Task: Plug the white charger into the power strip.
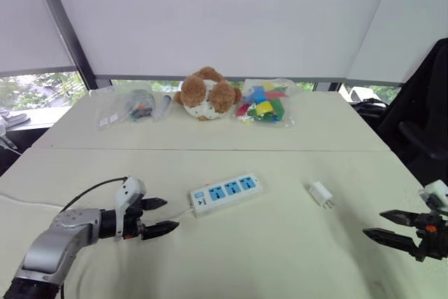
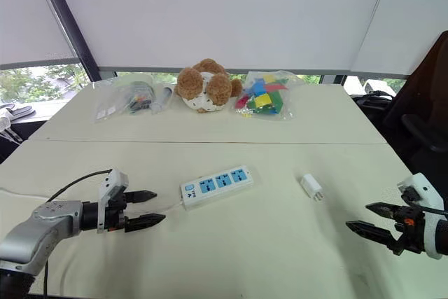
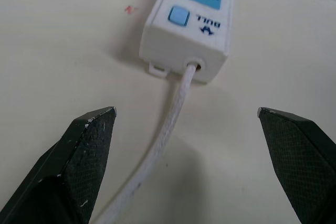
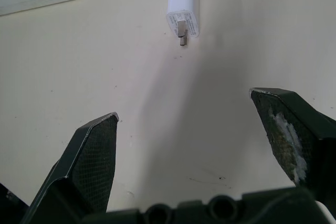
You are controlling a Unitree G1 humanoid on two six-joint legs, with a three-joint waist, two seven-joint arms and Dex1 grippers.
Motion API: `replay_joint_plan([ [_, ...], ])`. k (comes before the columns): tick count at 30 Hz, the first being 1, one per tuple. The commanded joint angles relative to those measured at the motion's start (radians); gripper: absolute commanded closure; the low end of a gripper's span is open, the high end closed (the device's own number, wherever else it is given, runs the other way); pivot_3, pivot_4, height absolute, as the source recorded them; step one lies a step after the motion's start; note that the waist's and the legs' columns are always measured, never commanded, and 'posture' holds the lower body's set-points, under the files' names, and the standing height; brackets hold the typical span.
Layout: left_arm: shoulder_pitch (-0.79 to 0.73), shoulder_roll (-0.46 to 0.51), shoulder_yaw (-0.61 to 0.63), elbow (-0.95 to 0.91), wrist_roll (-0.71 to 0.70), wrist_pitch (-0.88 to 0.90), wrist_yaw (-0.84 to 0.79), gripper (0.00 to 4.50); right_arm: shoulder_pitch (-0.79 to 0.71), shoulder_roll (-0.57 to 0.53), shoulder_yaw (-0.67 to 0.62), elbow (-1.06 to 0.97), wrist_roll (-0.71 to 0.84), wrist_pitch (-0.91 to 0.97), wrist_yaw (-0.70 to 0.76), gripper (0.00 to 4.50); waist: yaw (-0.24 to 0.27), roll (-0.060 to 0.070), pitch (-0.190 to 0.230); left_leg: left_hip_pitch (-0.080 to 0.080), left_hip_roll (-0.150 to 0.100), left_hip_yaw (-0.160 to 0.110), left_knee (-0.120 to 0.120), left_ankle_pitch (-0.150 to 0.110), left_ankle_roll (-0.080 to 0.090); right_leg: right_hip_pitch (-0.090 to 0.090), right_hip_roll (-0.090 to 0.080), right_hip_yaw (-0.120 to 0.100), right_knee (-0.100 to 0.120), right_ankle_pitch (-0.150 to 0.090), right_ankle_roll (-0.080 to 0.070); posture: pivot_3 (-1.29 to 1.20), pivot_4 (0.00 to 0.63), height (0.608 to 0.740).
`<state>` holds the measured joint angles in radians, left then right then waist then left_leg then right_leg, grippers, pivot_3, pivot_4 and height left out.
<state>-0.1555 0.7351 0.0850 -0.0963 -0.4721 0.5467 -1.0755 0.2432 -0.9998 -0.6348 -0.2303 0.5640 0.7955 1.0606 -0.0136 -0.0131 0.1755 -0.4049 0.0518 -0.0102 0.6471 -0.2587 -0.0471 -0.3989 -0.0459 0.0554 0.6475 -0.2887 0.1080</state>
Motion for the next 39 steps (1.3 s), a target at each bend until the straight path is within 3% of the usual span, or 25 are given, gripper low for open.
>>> replay_joint_plan([
  [1, -0.001, 0.025, 0.020, -0.027, -0.006, -0.006, -0.001, 0.02, -0.001, -0.006, 0.004, -0.024, -0.004, 0.002, -0.020, 0.11, 0.002, 0.000, 0.000, 0.000, 0.000, 0.000, 0.000, 0.000, 0.000, 0.000, 0.000, 0.000, 0.000, 0.000, 0.000, 0.00, 0.150, 0.739],
  [27, -0.081, 0.049, 0.017, 0.008, 0.014, -0.052, 0.000, 0.02, -0.005, -0.019, 0.063, 0.007, -0.052, -0.037, -0.045, 0.11, 0.002, 0.000, 0.000, 0.000, 0.000, 0.000, 0.001, 0.000, 0.000, 0.001, 0.000, 0.000, 0.000, 0.000, 0.000, 0.00, 0.150, 0.739],
  [35, -0.152, 0.061, -0.039, 0.027, 0.032, -0.082, -0.074, 0.02, -0.018, -0.027, 0.060, -0.005, -0.039, -0.021, -0.034, 0.11, 0.003, 0.000, 0.000, 0.000, 0.000, 0.000, 0.001, 0.000, 0.000, 0.001, 0.000, 0.000, 0.000, 0.000, 0.000, 0.00, 0.150, 0.739],
  [39, -0.206, -0.006, -0.147, 0.078, 0.094, -0.186, -0.115, 0.02, -0.044, -0.083, 0.077, -0.141, 0.068, 0.120, 0.003, 0.11, 0.002, 0.002, -0.001, 0.000, 0.000, 0.000, 0.001, 0.000, 0.000, 0.001, 0.000, 0.000, 0.000, 0.000, 0.001, 0.00, 0.150, 0.739],
])
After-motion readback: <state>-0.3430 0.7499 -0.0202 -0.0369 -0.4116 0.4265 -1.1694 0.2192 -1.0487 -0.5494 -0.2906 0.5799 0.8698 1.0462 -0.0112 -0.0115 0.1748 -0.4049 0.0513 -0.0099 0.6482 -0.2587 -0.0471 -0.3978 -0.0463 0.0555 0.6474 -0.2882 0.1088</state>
